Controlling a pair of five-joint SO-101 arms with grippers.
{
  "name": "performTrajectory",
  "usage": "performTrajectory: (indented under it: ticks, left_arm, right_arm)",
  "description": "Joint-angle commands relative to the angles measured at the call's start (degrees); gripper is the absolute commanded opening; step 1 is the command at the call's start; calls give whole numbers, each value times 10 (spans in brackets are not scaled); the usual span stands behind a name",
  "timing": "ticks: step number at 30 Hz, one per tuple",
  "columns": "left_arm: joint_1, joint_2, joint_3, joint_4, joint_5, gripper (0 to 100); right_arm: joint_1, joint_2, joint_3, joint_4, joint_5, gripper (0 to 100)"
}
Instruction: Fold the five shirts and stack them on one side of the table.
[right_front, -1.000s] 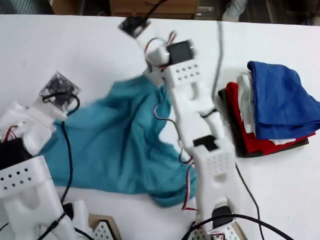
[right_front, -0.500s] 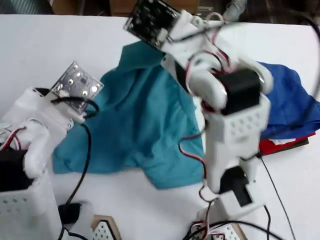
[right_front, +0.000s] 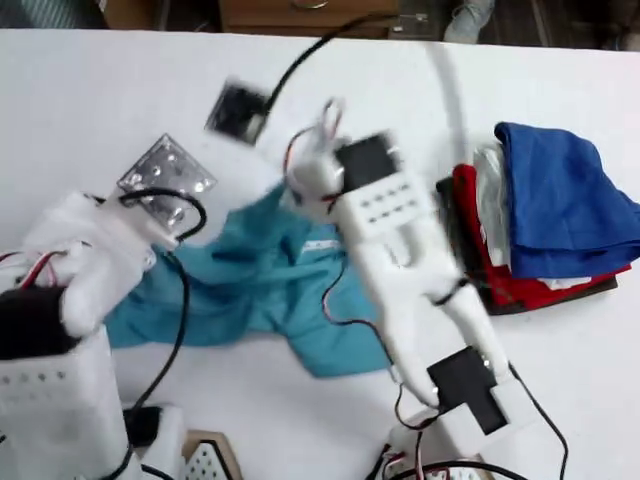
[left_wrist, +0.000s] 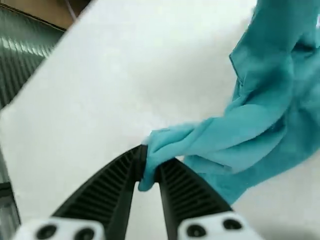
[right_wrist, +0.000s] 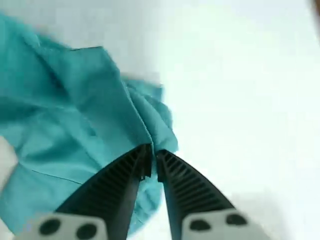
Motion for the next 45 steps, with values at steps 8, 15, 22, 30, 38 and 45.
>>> performTrajectory:
  ticks: [8,15,22,30,38,45]
  left_arm:
    - [-113,-9,153,-99,-77,20]
    - [-112,-9,153,-111,-77,20]
    - [-112,-9,154,-112,-79,20]
    - [-113,-9,153,-112,-79,20]
    - [-113,-9,153,-112,-79,20]
    - [-112,-9,153,-112,-80,20]
  right_arm:
    - [14,-9,222,-154,-5,40]
    - [-7,-5,224,-139,-5,291]
    - [-12,-4,222,-173,-1,249]
    - [31,53,131,-189,-3,248]
    - [28,142,-15,-94,-37,249]
    - [15,146,-18,7,-36,248]
